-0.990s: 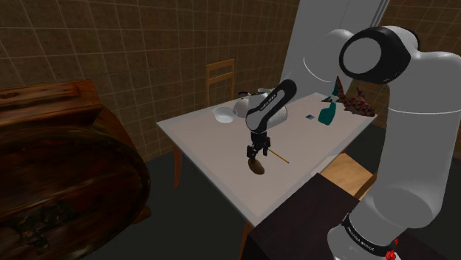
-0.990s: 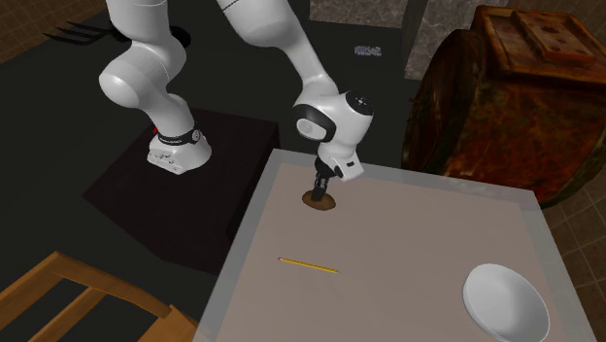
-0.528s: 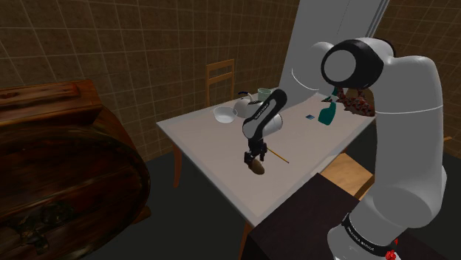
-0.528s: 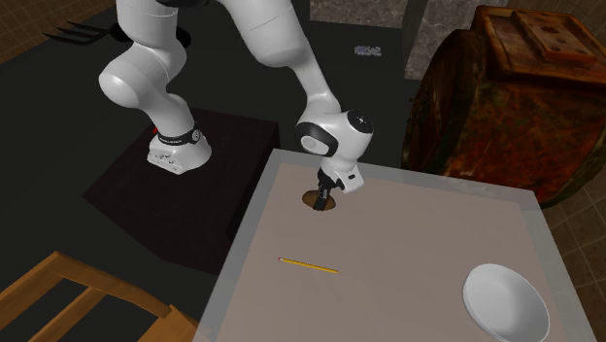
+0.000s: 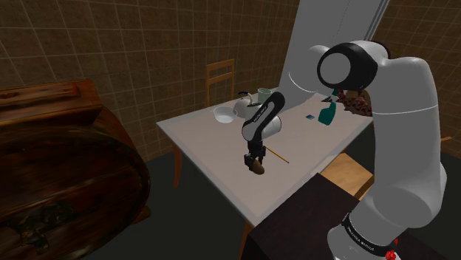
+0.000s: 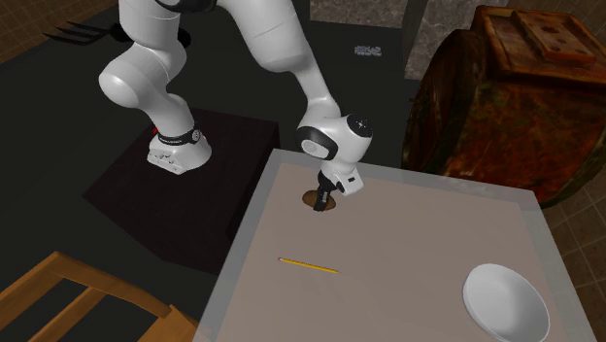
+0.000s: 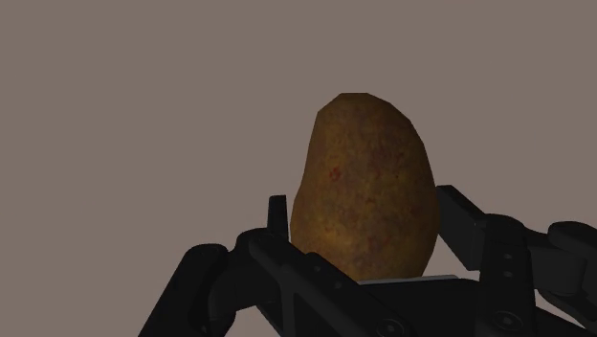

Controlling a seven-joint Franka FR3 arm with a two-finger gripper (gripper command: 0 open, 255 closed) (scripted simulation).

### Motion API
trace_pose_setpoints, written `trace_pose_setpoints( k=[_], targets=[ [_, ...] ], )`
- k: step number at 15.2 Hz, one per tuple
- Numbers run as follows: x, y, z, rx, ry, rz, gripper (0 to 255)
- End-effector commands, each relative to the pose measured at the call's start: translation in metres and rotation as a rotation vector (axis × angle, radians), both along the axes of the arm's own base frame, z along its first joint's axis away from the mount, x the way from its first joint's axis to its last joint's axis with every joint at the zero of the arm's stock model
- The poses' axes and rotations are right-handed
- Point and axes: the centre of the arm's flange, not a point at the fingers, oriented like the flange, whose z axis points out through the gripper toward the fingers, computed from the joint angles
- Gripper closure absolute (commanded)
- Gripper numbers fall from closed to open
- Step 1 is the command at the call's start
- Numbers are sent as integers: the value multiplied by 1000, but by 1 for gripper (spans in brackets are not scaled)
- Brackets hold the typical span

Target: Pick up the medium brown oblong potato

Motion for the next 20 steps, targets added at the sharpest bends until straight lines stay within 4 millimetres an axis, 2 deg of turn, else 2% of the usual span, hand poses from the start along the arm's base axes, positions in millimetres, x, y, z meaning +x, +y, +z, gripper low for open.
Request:
trace_pose_setpoints(
  k=[1,5,20],
  targets=[
    [0,0,0,0,1,1,255],
    [0,0,0,0,1,1,255],
    [0,0,79,0,1,1,255]
  ],
)
